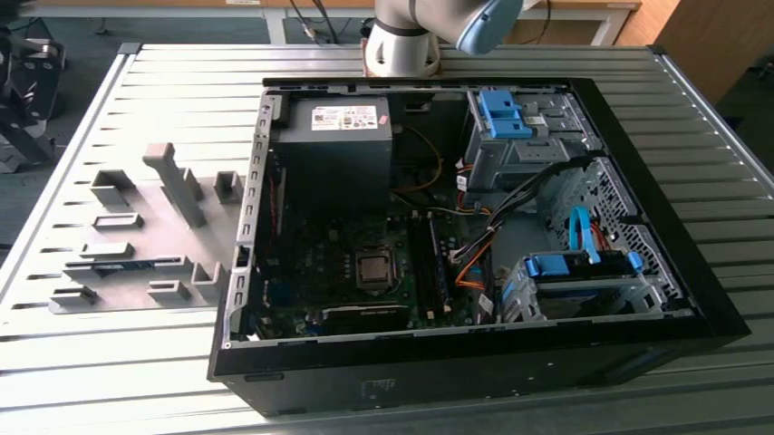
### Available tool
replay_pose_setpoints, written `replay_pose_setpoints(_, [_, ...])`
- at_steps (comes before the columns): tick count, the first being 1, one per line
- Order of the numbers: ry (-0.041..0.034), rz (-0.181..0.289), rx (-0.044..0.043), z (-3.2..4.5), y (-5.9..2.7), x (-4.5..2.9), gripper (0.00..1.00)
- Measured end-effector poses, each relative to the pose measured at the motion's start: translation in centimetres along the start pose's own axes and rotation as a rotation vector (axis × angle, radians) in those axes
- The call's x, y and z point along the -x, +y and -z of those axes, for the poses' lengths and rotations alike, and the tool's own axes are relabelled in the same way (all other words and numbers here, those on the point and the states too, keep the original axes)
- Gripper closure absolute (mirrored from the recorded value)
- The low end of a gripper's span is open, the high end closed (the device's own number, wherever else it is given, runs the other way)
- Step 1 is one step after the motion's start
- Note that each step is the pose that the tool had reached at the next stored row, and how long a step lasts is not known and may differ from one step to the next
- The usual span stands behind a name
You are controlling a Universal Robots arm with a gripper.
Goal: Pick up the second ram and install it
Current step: 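Pick up the second ram and move it above second insertion slot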
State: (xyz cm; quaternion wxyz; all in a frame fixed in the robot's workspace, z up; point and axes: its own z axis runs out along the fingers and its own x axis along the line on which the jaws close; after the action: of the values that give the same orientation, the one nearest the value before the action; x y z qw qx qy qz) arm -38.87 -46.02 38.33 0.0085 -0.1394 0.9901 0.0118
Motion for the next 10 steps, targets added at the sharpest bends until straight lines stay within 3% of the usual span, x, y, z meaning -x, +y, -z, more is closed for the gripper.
replay_pose_setpoints(10, [0.0038,0.151,0.0012,-0.25,0.0,-0.01,0.89])
